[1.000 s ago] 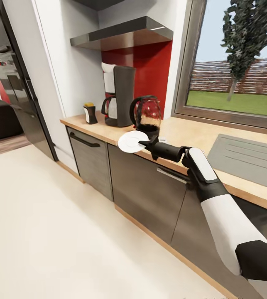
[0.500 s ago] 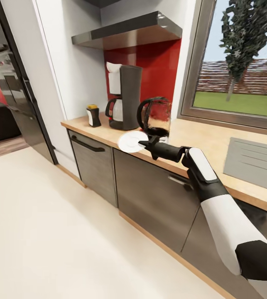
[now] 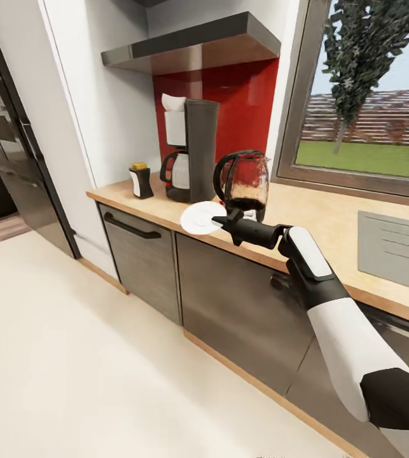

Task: Set up a coffee station on the kitchen countertop: keep the coffee maker on the countertop, move the bottle of coffee from the kitchen shelf to the counter next to the coffee maker, place a paper coffee filter on top of the coffee maker, put the saucer next to the coffee maker with the coffee cup on the saucer, and place the electric kettle next to the coffee maker.

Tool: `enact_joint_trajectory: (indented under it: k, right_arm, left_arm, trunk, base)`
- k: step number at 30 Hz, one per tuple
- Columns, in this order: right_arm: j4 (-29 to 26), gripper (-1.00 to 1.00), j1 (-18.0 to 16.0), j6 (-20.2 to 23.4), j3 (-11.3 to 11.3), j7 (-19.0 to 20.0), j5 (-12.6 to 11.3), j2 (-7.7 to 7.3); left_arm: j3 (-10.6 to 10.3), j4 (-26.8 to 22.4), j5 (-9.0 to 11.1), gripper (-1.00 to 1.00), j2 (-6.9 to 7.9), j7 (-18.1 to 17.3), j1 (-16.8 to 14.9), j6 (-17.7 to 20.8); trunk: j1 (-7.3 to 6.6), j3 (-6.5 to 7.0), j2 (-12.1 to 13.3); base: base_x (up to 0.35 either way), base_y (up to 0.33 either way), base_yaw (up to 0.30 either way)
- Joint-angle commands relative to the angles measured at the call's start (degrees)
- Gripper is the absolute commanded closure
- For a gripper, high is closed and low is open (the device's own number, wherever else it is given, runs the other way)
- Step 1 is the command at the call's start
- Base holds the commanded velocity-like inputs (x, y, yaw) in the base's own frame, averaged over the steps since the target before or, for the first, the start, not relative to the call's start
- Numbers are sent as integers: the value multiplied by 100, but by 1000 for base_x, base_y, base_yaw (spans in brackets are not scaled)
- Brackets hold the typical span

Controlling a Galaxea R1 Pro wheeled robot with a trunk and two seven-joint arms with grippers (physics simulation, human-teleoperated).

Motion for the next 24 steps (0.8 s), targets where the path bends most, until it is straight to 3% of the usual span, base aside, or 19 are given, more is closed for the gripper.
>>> enact_joint_trajectory:
  k: [1, 17, 24]
  right_arm:
    - [-3, 100, -5, -4, 5, -48, -75, -1]
    - [-5, 100, -5, -4, 6, -48, -83, -1]
    - [-3, 100, -5, -4, 13, -48, -83, -1]
  left_arm:
    - [25, -1, 36, -100, -1, -22, -1, 60]
    - [22, -1, 36, -100, -1, -21, -1, 60]
    - [22, -1, 36, -100, -2, -21, -1, 59]
  trunk:
    - [-1, -5, -2]
    - [-1, -5, -2]
    - [-1, -5, -2]
  base:
    - [8, 16, -254]
    - [144, 227, -39]
    - [48, 107, -214]
